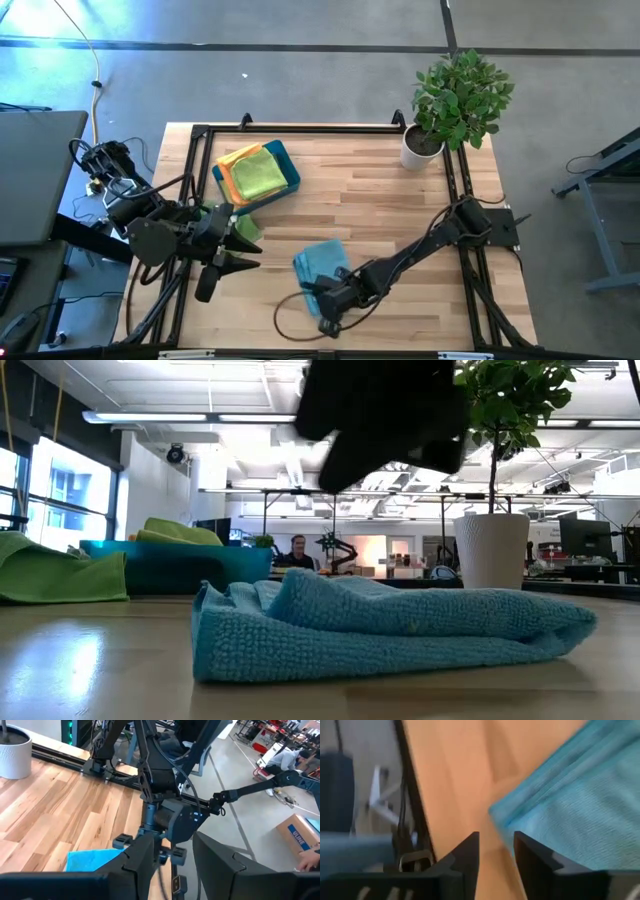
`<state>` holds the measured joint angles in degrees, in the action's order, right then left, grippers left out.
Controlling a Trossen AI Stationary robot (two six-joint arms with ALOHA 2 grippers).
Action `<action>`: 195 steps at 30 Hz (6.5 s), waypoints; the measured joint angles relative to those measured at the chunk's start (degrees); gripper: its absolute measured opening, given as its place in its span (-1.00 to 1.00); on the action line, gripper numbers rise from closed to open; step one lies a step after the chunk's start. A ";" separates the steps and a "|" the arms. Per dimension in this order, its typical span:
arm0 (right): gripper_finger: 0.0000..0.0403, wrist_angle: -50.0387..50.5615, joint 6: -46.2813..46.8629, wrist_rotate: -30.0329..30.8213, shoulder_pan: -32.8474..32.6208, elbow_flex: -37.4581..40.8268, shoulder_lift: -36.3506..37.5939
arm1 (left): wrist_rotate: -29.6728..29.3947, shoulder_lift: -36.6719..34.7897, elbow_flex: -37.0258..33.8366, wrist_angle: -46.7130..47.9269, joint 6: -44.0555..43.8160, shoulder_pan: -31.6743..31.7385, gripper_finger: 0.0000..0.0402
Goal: Fold microfiber towels
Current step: Fold the blue microfiber cloth, then put the folded blue microfiber cloth into the bin
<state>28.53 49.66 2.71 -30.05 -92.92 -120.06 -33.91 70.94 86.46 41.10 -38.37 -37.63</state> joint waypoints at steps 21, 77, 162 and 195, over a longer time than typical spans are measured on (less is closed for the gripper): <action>-0.34 34.38 -17.67 5.16 -3.10 0.00 8.46 | 0.02 8.68 0.01 5.44 -14.15 -0.83 -0.36; -0.34 -9.17 -13.92 10.98 0.81 83.12 92.75 | 0.21 27.26 -0.02 3.63 -63.66 1.73 -0.36; -0.34 -5.37 -9.86 3.07 0.81 84.08 92.70 | 12.50 54.37 0.33 3.20 -72.85 17.75 -0.38; -0.34 -5.24 -9.59 3.09 0.81 84.08 92.70 | 12.27 35.95 -0.15 37.63 7.09 40.51 -0.99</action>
<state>23.29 40.07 5.80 -29.23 -8.84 -27.35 -21.64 106.89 86.30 78.73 -31.28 2.89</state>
